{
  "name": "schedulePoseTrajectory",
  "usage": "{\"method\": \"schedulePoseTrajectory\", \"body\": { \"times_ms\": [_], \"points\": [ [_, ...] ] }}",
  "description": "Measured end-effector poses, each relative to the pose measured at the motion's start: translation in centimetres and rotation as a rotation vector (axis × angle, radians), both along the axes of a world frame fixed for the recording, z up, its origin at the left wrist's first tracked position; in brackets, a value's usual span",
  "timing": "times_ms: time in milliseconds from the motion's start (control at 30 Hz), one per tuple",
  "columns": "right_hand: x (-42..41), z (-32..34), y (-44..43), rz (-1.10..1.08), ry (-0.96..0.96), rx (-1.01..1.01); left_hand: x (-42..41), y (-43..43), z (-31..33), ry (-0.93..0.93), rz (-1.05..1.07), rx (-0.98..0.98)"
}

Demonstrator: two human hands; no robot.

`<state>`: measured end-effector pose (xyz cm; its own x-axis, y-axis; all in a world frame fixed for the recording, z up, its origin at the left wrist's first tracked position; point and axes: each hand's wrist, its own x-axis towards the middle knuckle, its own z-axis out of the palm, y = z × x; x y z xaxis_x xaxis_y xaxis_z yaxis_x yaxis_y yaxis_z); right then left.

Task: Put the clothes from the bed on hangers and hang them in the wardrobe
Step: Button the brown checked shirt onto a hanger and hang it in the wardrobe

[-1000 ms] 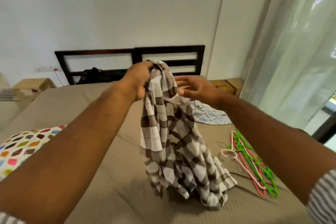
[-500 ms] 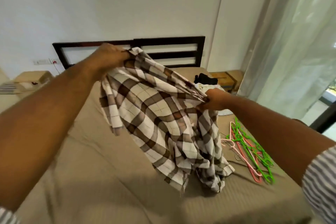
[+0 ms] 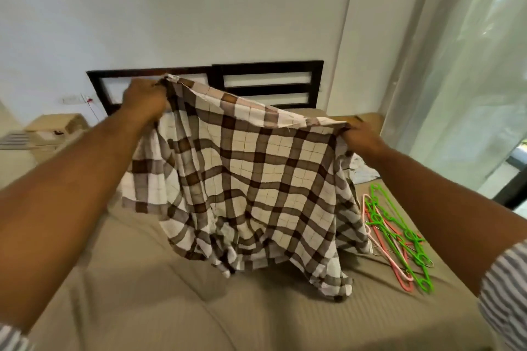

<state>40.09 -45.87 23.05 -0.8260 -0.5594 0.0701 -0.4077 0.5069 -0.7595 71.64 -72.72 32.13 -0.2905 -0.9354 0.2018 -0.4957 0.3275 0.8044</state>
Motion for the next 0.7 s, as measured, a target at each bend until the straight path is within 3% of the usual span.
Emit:
{"method": "schedulePoseTrajectory", "body": {
  "times_ms": [100,267,433,500,567,633,700],
  "points": [
    [3.2,1.1,-1.6,0.067,-0.162,-0.147,-1.3,2.9,-1.5,-0.109,-0.245,0.128],
    [8.0,2.6,-4.9,0.328,-0.323,-0.165,-4.8,9.3,-4.7,-0.365,-0.78,0.304],
    [8.6,1.7,-5.1,0.542,-0.276,-0.176,-7.8,10.3,-7.4,-0.259,-0.723,0.054],
    [7.1,0.3,-4.3,0.617,-0.136,-0.002,-7.4,8.6,-7.5,-0.274,-0.711,0.022],
    [4.9,-2.3,-3.2,0.623,-0.032,0.293,-6.7,7.2,-7.2,-0.24,-0.68,0.056],
    [2.9,-5.4,-2.1,0.605,0.069,0.57,-6.2,6.2,-6.7,-0.109,-0.614,0.146],
    [1.5,-8.2,-1.0,0.582,0.017,0.689,-6.1,5.5,-6.2,0.056,-0.548,0.25]
  ]
}}
